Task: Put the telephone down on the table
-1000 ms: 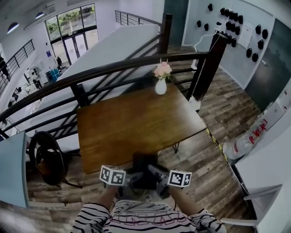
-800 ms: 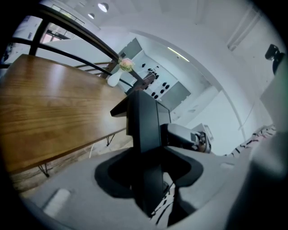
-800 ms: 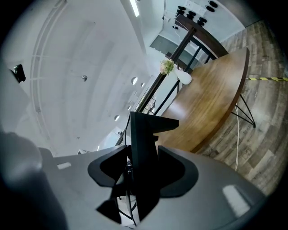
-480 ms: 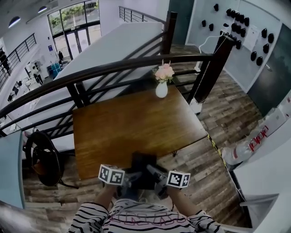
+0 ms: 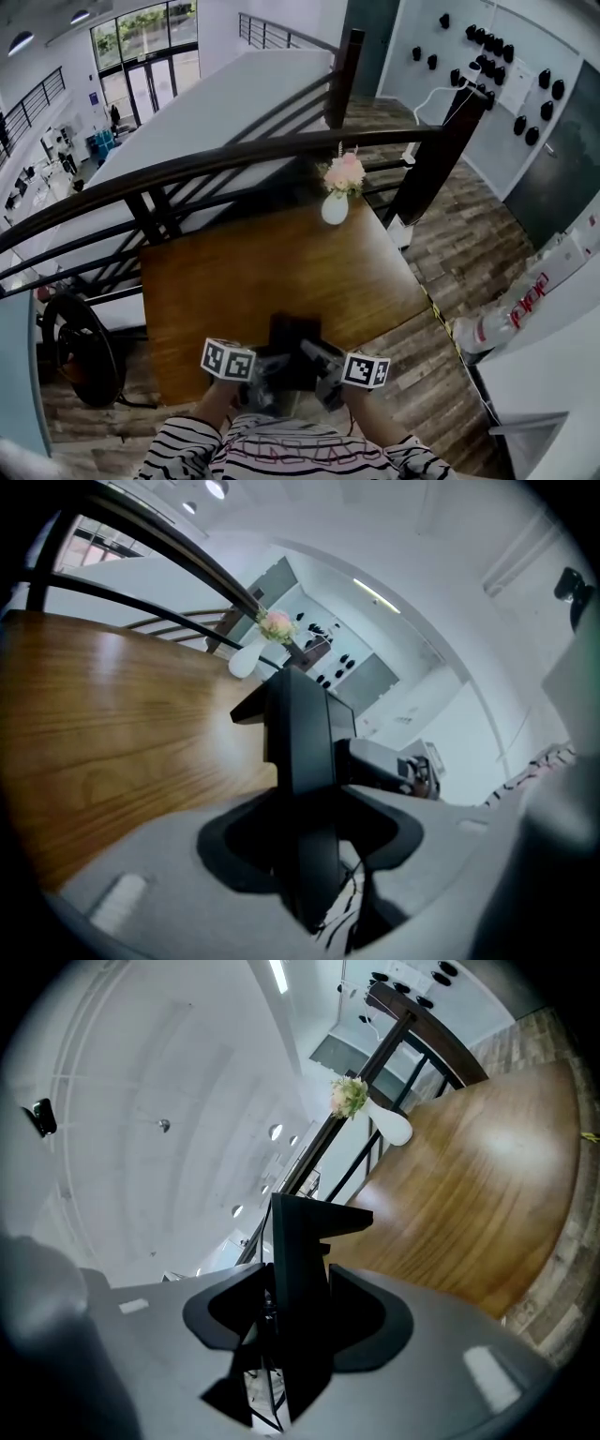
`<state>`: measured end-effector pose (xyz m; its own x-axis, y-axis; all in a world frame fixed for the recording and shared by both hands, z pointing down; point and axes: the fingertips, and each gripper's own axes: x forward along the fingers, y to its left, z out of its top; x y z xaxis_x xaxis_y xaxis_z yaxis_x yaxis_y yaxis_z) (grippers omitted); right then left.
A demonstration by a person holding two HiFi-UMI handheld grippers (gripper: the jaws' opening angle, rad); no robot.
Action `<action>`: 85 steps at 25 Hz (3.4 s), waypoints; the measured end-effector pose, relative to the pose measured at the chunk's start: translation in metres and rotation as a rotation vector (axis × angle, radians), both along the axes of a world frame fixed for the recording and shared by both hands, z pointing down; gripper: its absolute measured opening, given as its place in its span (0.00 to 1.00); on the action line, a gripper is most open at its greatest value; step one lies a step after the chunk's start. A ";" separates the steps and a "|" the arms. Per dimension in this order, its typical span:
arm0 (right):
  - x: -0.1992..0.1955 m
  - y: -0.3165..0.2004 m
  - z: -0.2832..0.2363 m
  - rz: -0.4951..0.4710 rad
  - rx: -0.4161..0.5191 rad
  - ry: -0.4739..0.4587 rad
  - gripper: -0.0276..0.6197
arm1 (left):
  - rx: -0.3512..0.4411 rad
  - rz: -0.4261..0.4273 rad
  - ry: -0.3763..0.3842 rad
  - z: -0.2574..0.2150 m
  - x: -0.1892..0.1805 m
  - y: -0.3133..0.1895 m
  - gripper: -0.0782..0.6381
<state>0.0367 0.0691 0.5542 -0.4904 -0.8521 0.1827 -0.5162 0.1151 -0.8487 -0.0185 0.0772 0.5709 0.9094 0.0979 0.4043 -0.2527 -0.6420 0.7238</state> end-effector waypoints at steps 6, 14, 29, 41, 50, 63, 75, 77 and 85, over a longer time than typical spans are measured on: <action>-0.011 -0.064 -0.001 0.009 -0.005 -0.002 0.36 | 0.009 0.002 -0.017 0.004 -0.014 -0.067 0.38; -0.025 -0.131 0.005 -0.010 -0.016 0.000 0.36 | -0.018 -0.016 0.010 0.008 -0.025 -0.130 0.38; 0.019 -0.228 0.026 -0.230 -0.038 -0.003 0.36 | -0.037 -0.233 -0.001 0.026 0.023 -0.214 0.38; 0.079 -0.319 0.067 -0.383 -0.055 0.005 0.36 | -0.044 -0.376 -0.006 0.063 0.086 -0.301 0.38; 0.100 -0.381 0.085 -0.440 -0.044 -0.018 0.37 | -0.037 -0.434 -0.038 0.083 0.109 -0.359 0.38; 0.111 -0.463 0.103 -0.470 -0.028 -0.026 0.37 | -0.024 -0.467 -0.070 0.102 0.122 -0.440 0.38; 0.122 -0.523 0.128 -0.442 -0.016 -0.050 0.37 | -0.014 -0.457 -0.106 0.122 0.129 -0.500 0.38; 0.123 -0.532 0.127 -0.441 -0.003 -0.048 0.37 | -0.011 -0.458 -0.108 0.124 0.131 -0.508 0.38; 0.126 -0.552 0.137 -0.441 0.007 -0.066 0.37 | -0.019 -0.456 -0.124 0.135 0.136 -0.528 0.38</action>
